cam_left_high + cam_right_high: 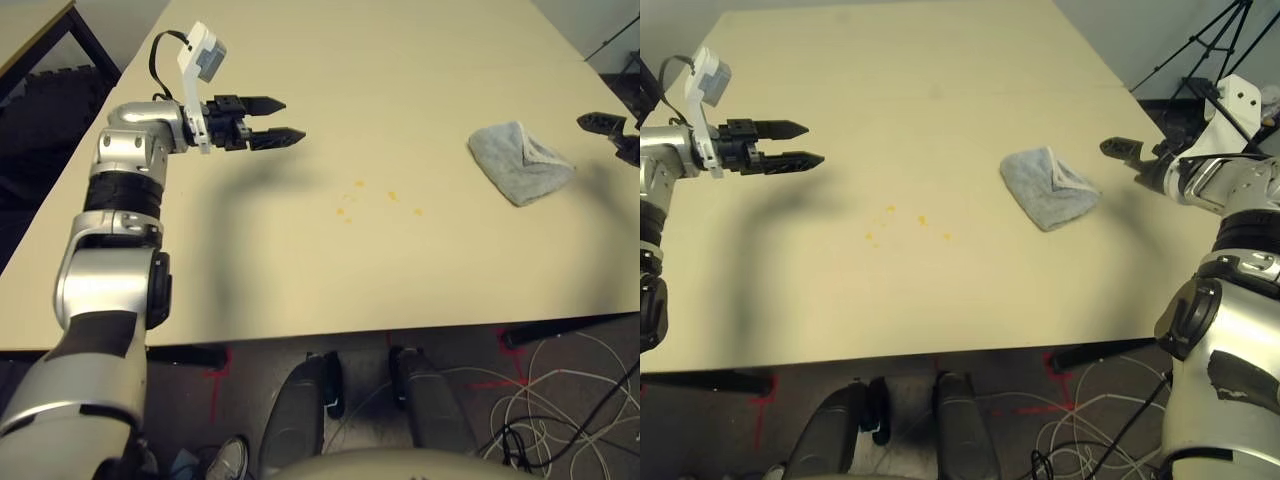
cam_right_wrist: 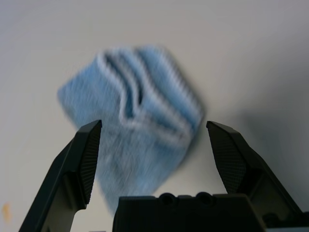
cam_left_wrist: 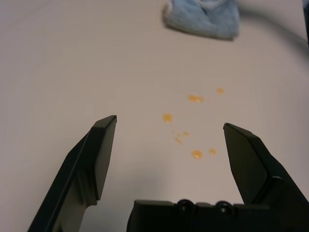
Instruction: Wipe the water off the table with a rag.
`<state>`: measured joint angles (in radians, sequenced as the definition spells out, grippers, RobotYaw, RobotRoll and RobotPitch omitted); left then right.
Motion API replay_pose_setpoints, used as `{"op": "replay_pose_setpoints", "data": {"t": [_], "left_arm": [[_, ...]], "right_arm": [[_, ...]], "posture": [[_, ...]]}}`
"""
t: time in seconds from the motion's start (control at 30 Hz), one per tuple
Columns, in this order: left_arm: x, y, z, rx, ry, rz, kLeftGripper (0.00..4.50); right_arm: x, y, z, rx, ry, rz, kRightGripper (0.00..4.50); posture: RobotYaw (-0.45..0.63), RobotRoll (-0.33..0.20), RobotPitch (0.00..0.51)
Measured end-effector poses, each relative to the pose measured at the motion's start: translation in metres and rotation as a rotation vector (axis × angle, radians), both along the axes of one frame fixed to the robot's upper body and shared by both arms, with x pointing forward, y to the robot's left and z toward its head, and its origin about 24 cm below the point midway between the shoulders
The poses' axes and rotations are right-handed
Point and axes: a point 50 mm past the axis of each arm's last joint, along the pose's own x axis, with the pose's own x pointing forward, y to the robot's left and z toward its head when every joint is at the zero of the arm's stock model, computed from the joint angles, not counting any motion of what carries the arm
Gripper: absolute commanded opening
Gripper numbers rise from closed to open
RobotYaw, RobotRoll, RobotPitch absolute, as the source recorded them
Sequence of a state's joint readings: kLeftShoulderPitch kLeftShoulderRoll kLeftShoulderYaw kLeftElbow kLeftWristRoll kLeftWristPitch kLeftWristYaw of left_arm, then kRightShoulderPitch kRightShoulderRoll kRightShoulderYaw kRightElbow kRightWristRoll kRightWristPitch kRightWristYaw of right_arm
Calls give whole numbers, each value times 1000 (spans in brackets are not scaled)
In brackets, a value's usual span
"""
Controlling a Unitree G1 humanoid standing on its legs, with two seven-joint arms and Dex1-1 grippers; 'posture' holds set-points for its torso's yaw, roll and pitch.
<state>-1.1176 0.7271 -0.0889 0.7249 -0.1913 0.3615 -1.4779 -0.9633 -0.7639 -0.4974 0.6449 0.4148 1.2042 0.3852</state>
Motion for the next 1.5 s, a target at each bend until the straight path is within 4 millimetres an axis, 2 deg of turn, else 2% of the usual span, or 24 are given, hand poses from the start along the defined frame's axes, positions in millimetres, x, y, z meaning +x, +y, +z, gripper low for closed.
{"op": "replay_pose_setpoints", "data": {"t": [0.13,0.3,0.53,0.67,0.8,1.1,1.27,1.5], "left_arm": [[-8,-3,-11,65,83,-73,4500],[-21,2,-24,150,185,-101,4500],[-29,-1,-33,189,232,-133,4500],[-31,-4,-34,191,236,-144,4500],[-34,-6,-38,188,253,-155,4500],[-38,-13,-35,195,253,-177,4500],[-42,-14,-41,192,285,-181,4500],[-47,-14,-41,200,300,-186,4500]], "right_arm": [[0,21,-16,28,52,40,4474],[-2,24,-29,41,75,17,4474],[-1,14,-36,-13,84,-39,4474],[3,-2,-37,-34,97,-68,4474],[1,-24,-41,-9,79,-80,4474],[-4,-37,-51,80,4,-41,4474],[-2,-38,-53,33,-8,-32,4474],[12,-21,-50,-43,15,23,4474]], "posture": [[-153,0,206],[-148,0,213],[-143,0,221],[-139,0,223],[-134,0,225],[-104,0,232],[-90,0,236],[-64,0,239]]}}
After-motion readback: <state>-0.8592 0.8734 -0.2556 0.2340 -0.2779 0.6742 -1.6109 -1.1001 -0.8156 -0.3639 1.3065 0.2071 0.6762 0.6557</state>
